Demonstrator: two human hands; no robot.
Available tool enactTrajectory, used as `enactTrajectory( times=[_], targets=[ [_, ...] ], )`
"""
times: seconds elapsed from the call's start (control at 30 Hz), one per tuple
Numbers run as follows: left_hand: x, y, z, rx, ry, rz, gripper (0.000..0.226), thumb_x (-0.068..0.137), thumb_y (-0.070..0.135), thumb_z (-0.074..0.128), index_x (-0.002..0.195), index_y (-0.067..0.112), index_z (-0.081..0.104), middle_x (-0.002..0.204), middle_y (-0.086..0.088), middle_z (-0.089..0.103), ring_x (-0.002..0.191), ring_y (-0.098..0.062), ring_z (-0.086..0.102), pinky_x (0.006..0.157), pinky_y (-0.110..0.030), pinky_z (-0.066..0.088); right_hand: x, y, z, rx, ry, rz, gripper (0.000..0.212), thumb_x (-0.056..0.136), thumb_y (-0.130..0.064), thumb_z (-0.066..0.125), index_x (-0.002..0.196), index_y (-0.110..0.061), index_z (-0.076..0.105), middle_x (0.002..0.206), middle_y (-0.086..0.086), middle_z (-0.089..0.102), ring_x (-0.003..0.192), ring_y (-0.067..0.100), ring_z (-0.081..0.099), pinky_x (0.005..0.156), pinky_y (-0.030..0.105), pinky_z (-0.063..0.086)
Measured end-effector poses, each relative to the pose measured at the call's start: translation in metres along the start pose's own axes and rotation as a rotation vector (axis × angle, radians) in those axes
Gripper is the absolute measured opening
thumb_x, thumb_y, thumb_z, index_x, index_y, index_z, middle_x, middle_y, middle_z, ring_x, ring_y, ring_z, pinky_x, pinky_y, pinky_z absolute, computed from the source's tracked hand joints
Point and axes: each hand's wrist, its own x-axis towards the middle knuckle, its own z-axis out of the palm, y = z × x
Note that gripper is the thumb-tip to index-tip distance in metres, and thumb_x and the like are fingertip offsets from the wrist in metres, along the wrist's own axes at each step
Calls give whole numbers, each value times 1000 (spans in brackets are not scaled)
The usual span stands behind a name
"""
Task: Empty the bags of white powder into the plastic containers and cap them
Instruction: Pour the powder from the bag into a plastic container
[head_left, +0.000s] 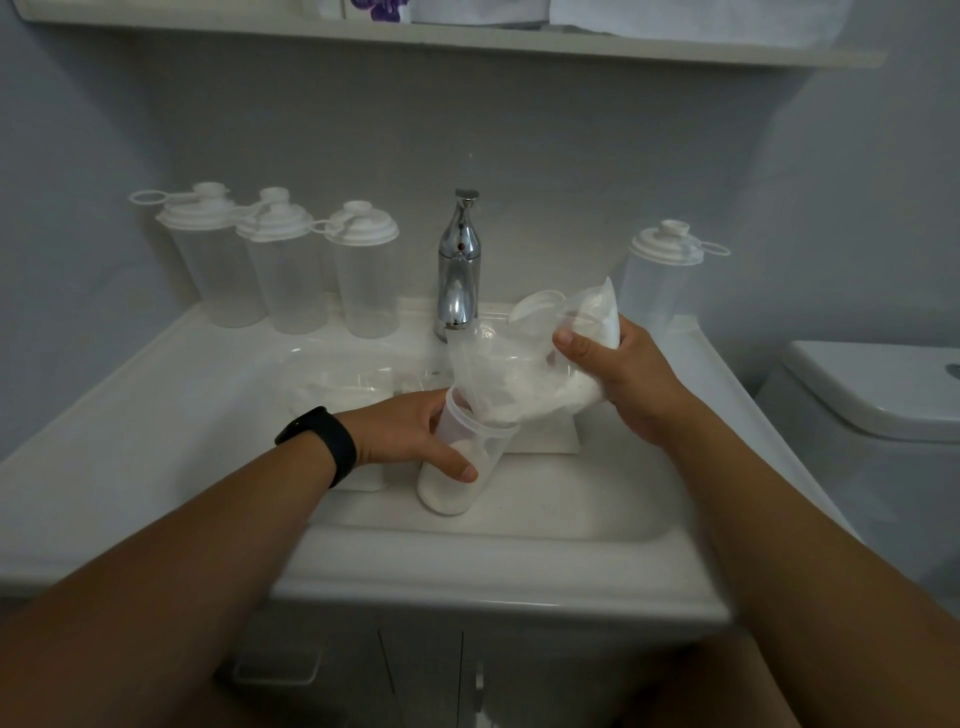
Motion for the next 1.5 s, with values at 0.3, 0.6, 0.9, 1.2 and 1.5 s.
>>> enactTrajectory(
  times=[0.3, 0.6, 0.9, 1.2, 1.5],
  targets=[
    [2, -2, -1, -12, 1, -10, 64, 74, 20, 92, 127, 39, 60, 121, 21, 71, 115, -2, 65, 106, -30, 50, 2, 3, -1, -21, -1, -6, 39, 79, -34, 78, 110, -10, 70, 98, 11, 76, 91, 25, 74, 78, 33, 61],
    [1, -1, 0, -17, 0, -9, 64, 75, 18, 91, 127, 39, 60, 122, 21, 71, 113, 1, 65, 101, -23, 49, 2, 3, -1, -9, -4, -11, 41, 81, -33, 81, 113, -10, 69, 101, 11, 76, 93, 25, 74, 76, 33, 60],
    [1, -2, 0, -4, 9, -17, 65, 74, 20, 92, 128, 38, 60, 124, 19, 70, 116, -2, 64, 106, -27, 49, 3, 6, -1, -16, -6, -10, 44, 80, -35, 78, 114, -7, 69, 101, 17, 75, 92, 26, 73, 77, 36, 60],
    [1, -2, 0, -11, 4, -10, 63, 75, 18, 91, 126, 39, 61, 123, 20, 70, 117, -2, 64, 107, -28, 48, 2, 5, -1, -11, -6, -9, 40, 80, -35, 77, 111, -11, 69, 96, 8, 76, 90, 24, 74, 73, 32, 58],
    [1, -2, 0, -8, -1, 3, 63, 75, 20, 91, 125, 41, 60, 122, 21, 71, 116, -2, 64, 106, -28, 49, 2, 4, -2, -26, 9, -7, 39, 82, -36, 80, 110, -10, 70, 98, 9, 76, 92, 26, 75, 75, 34, 59]
  ],
)
